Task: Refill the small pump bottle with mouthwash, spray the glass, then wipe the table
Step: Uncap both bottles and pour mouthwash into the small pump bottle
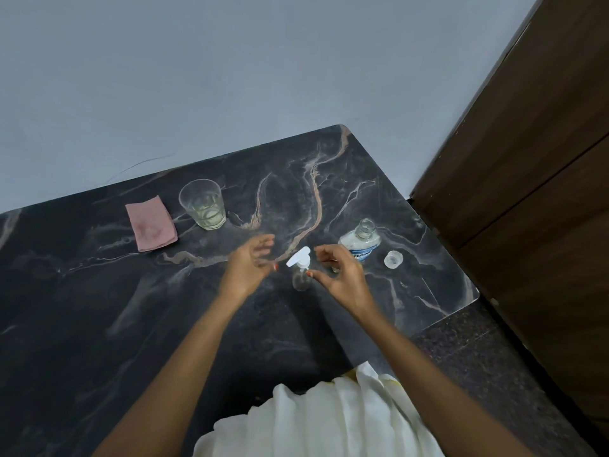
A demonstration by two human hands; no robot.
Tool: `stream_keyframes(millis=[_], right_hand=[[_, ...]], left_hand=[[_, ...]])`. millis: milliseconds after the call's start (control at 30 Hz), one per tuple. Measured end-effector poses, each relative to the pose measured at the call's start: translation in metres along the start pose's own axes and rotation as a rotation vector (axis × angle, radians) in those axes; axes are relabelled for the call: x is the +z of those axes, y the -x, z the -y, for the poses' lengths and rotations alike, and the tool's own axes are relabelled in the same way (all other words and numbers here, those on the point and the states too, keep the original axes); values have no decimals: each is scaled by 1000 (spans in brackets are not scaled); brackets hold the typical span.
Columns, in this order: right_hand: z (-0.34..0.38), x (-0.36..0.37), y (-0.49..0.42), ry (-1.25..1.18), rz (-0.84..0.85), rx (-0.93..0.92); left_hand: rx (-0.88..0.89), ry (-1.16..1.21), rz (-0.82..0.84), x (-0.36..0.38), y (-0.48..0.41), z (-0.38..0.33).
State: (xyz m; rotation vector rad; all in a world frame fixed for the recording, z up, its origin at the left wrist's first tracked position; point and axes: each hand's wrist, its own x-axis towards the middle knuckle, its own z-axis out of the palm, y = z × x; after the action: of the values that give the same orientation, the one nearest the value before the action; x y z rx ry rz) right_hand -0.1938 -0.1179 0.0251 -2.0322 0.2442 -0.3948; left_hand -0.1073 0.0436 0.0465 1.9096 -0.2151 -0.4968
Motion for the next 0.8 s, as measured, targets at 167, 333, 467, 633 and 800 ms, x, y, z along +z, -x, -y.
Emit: stream_keyframes(millis=[167,333,467,633,800], right_hand=[[2,14,-3,36,-6,35],[2,22,-3,95,-26,72],[2,28,-4,137,-81,109],[2,30,-6,127,-97,124],[5,27,-9,78,-63,133]], left_hand=[[3,-5,144,25,8,16],[104,-46,7,39,10,14],[118,-98,-65,43,10,15],[140,-78,-81,45,11,17],[165,-59,-95,46,11,19]])
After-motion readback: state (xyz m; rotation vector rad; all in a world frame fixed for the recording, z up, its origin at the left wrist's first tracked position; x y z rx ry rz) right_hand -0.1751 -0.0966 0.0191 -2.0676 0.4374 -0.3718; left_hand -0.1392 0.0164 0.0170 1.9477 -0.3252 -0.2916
